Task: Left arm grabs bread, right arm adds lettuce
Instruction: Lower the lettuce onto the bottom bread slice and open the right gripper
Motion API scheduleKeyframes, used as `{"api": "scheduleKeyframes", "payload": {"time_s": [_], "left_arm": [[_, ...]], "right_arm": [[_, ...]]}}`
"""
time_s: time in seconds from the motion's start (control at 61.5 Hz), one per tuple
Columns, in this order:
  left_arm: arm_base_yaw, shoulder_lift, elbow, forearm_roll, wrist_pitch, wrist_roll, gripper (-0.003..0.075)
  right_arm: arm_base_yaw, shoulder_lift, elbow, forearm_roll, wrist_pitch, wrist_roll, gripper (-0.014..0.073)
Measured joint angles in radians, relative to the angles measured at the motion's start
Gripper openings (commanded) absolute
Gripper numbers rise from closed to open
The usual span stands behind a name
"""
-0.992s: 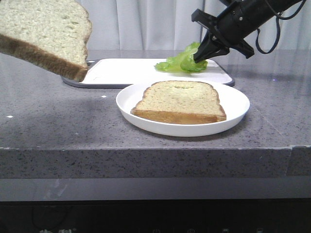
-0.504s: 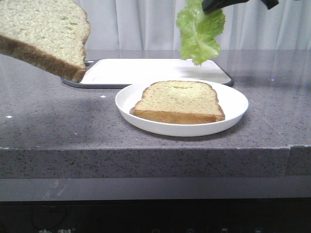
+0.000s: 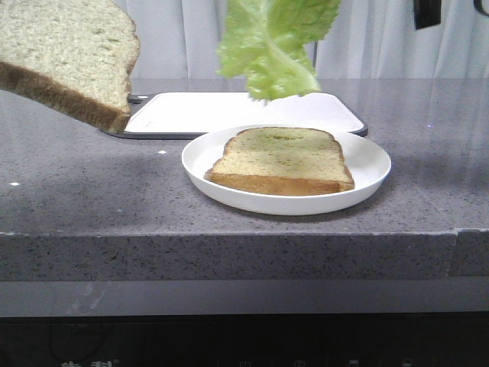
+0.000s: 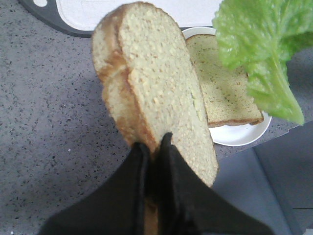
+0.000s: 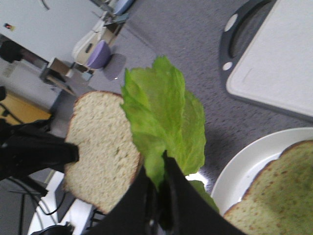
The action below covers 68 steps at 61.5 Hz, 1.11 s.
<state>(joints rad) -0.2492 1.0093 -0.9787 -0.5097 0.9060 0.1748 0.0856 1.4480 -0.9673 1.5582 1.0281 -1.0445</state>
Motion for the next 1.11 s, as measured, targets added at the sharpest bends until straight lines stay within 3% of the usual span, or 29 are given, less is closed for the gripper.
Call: {"api": "scheduleKeyframes", "payload": {"time_s": [0.244, 0.618, 0.781, 0.846, 1.025, 1.106], "left_arm": [[0.0, 0.0, 0.0, 0.0, -0.002, 0.0, -0.002], [0.0, 0.0, 0.0, 0.0, -0.004, 0.0, -0.002], [0.0, 0.0, 0.0, 0.0, -0.005, 0.0, -0.002], [0.0, 0.0, 0.0, 0.0, -0.005, 0.0, -0.002], [0.0, 0.0, 0.0, 0.0, -0.007, 0.0, -0.002], [0.0, 0.0, 0.0, 0.0, -0.009, 0.0, -0.002]], "right_arm": [[0.0, 0.006, 0.107, 0.064, 0.032, -0.057, -0.0067], [0.0, 0.16, 0.113, 0.163, 0.092, -0.069, -0.0066], [-0.002, 0.196, 0.113, 0.148, -0.033, -0.069, -0.0052], [-0.008, 0.197, 0.113, 0.124, -0.088, -0.069, 0.0006], [-0.017, 0.199, 0.113, 0.082, -0.127, -0.069, 0.0349], [-0.021, 0.199, 0.113, 0.058, -0.127, -0.07, 0.0454]]}}
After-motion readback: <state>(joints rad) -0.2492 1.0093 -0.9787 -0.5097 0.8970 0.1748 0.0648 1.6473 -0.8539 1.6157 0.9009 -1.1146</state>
